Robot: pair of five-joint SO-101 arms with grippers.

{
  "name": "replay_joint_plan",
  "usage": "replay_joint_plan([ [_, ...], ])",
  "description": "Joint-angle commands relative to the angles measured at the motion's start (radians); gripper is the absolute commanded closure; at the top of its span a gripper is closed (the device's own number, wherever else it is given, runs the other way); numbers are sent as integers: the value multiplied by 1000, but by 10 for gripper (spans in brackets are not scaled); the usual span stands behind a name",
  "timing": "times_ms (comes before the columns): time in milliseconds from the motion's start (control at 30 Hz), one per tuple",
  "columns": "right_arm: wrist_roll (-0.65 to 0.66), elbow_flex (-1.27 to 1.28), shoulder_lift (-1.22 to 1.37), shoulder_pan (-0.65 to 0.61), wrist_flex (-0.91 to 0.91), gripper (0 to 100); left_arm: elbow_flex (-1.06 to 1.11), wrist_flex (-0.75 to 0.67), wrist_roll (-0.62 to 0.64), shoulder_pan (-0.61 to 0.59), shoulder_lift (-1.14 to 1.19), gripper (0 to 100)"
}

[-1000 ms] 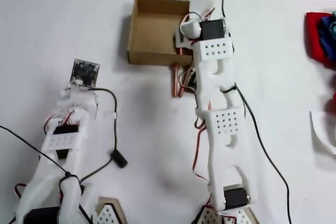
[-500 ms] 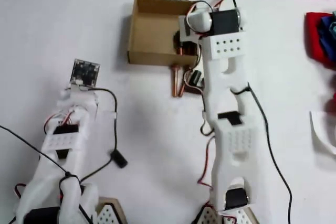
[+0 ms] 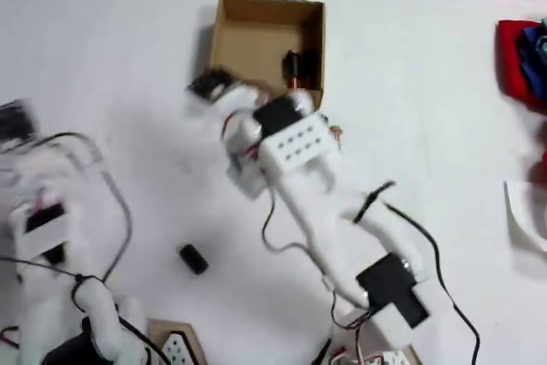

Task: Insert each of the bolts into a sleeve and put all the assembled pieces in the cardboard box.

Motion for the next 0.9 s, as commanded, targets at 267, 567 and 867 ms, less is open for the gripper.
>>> replay_joint_plan([
  [267, -31, 236, -64, -326, -248, 789, -371, -11, 48, -242, 456, 947],
  [567, -86, 235, -7, -463, -283, 788, -645, 157, 49, -336, 767, 947],
  [867, -143, 230, 222, -490, -410, 789, -674, 209, 49, -330, 767, 947],
])
